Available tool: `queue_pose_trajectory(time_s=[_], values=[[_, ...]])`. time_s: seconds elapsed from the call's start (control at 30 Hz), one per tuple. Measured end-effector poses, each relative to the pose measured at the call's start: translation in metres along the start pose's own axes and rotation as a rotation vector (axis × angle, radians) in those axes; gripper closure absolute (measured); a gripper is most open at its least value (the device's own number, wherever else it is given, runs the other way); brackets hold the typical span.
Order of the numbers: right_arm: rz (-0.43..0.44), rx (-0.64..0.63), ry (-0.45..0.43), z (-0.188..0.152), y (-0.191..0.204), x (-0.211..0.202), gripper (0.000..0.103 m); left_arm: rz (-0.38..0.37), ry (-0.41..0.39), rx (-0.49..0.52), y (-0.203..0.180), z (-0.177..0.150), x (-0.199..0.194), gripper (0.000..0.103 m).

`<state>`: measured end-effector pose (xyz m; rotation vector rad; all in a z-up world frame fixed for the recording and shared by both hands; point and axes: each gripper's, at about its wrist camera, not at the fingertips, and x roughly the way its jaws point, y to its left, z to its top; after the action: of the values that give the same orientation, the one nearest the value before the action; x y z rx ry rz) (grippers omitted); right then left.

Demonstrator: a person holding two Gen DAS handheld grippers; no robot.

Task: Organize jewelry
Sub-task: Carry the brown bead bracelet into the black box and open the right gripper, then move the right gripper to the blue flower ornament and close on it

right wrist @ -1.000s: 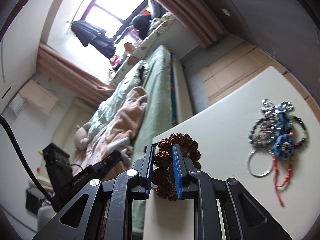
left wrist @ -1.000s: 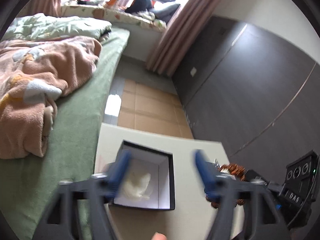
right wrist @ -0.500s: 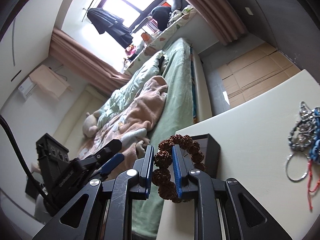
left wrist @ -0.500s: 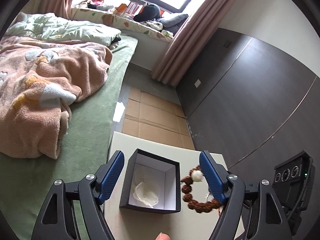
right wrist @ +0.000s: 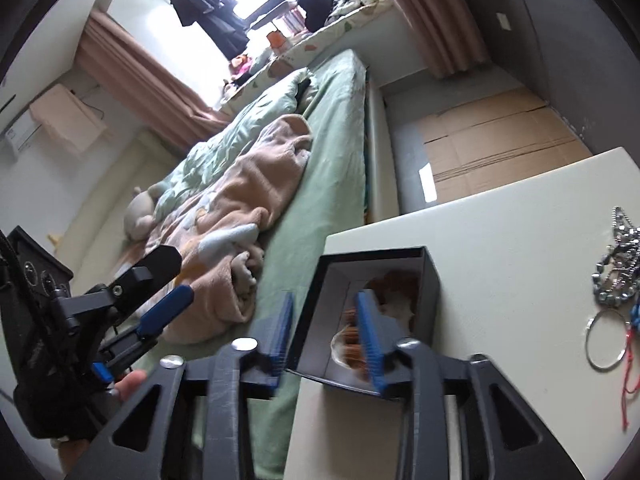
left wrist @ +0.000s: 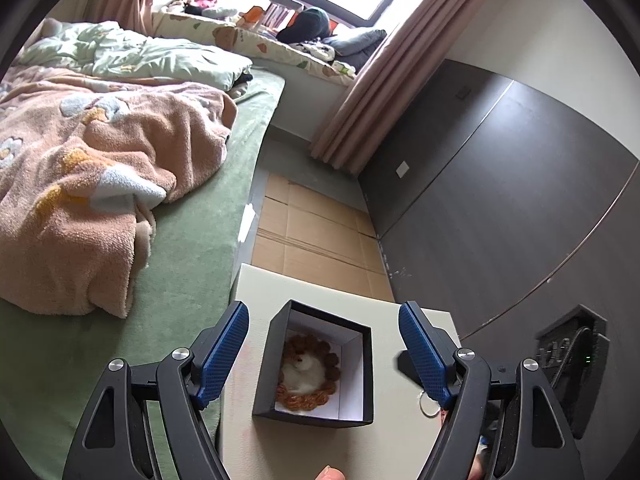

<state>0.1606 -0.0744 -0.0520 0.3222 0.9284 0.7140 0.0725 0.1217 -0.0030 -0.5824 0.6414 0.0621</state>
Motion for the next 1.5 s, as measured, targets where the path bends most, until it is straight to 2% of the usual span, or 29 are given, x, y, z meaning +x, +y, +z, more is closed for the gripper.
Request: queue_pose_trajectory(time_s=[0.03,0.07,0.33,0.47,0.63,1.03,1.13,1.27,1.37,1.5], values=[[-0.023,0.004,-0.013,0.001,-0.004,-0.007,0.053,-0.001,-0.001,0.003,-0.001,0.000,0.000,0.025],[-0.034,0.009,-0.017,0.000,-0.007,-0.011,0.052,-0.003,-0.001,0.005,-0.002,-0.001,0.000,0.025],[-0.121,0.079,-0.055,0.002,-0.046,-0.061,0.051,-0.016,0.007,0.034,-0.019,-0.009,0.004,0.025],[-0.148,0.121,-0.096,0.005,-0.067,-0.089,0.031,-0.021,0.011,0.063,-0.032,-0.015,0.008,0.025],[-0.188,0.167,-0.100,0.006,-0.090,-0.111,0.031,-0.027,0.021,0.105,-0.052,-0.025,0.014,0.025],[-0.314,0.283,-0.034,-0.002,-0.148,-0.136,0.031,-0.038,0.051,0.203,-0.097,-0.050,0.039,0.025],[-0.335,0.299,-0.008,-0.005,-0.159,-0.133,0.031,-0.046,0.066,0.227,-0.105,-0.058,0.046,0.025],[-0.312,0.332,0.052,-0.008,-0.175,-0.117,0.031,-0.048,0.087,0.254,-0.114,-0.067,0.055,0.025],[-0.348,0.330,0.074,-0.007,-0.183,-0.107,0.031,-0.038,0.107,0.277,-0.120,-0.073,0.065,0.025],[-0.349,0.338,0.092,-0.005,-0.189,-0.097,0.031,-0.022,0.137,0.272,-0.121,-0.075,0.078,0.027]])
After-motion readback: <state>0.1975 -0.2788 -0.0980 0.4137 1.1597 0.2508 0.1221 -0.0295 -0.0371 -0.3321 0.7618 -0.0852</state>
